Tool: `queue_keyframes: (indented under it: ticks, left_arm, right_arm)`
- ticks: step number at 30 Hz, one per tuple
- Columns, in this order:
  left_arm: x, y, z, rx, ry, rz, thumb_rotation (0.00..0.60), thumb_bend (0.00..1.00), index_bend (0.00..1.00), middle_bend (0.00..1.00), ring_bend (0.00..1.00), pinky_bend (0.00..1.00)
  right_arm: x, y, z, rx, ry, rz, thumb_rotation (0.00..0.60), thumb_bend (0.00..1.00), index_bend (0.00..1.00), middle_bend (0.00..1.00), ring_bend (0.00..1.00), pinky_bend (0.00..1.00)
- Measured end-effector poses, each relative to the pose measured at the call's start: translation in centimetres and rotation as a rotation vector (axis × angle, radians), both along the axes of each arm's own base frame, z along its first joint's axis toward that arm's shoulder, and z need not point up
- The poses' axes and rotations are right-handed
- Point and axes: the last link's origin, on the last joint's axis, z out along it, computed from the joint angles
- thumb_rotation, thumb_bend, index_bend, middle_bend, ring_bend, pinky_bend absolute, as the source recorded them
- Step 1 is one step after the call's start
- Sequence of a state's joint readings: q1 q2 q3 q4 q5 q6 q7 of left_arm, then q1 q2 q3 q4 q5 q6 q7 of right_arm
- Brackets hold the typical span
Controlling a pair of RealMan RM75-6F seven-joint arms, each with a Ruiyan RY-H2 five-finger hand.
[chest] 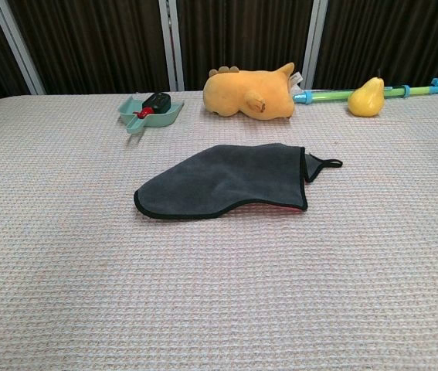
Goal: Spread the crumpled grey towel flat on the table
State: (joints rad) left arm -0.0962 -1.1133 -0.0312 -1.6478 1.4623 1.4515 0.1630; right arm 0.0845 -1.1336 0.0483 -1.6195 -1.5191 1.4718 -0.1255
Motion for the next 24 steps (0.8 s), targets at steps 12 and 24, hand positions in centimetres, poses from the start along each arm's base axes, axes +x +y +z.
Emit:
queue_keyframes:
  ticks: [12,24]
  left_arm:
    - [0.09,0.01,0.02,-0.002,-0.003,-0.002,0.6,0.0,0.0,0.0,0.0,0.08]
    - [-0.01,0.15,-0.11,0.0,-0.002,0.001,0.6,0.0,0.0,0.0,0.0,0.08]
  right_arm:
    - [0.01,0.16,0.0,0.009,-0.001,0.003,0.6,0.27,0.0,0.0,0.0,0.12]
    - [0.0,0.2,-0.26,0.021,0.006,-0.007,0.6,0.27,0.0,0.0,0.0,0.12]
